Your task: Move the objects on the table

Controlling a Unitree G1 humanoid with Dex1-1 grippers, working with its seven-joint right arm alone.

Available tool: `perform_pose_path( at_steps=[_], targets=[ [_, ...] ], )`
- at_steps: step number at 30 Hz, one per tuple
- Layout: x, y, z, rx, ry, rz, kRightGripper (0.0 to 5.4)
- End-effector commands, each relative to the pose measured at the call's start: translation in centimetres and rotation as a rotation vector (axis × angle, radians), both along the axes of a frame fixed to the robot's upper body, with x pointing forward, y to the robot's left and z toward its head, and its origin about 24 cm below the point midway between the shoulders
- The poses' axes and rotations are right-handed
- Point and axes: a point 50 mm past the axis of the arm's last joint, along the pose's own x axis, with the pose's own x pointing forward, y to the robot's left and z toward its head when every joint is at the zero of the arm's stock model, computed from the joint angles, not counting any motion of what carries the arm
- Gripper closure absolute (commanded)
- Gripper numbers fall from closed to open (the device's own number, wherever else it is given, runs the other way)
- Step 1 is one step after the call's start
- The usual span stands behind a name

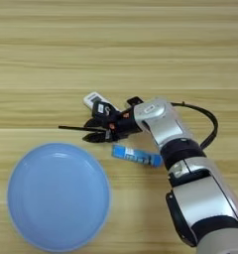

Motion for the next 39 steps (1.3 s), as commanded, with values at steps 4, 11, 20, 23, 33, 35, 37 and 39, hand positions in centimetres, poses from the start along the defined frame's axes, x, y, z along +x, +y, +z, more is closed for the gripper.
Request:
perform_pose_path(
  at_steps=[4,11,20,23,33,35,37,39],
  targets=[
    [1.8,-0.5,2.7,-0.024,-0.114,-0.053,4.3],
    [2.0,-0.6,2.5,-0.028,-0.101,-0.068,5.04],
    [1.8,-1.1,2.5,-0.033,-0.079,-0.077,5.1],
    [1.8,-1.0,2.6,-0.015,-0.077,-0.08,5.1],
    [2.5,-0.2,6.4,0.129,-0.181,-0.097,5.11],
    [2.4,0.1,7.3,0.154,-0.206,-0.082,5.11],
    [2.3,0.5,8.3,0.185,-0.233,-0.066,5.11],
    [2.1,0.9,9.3,0.215,-0.261,-0.052,5.11]
  ],
)
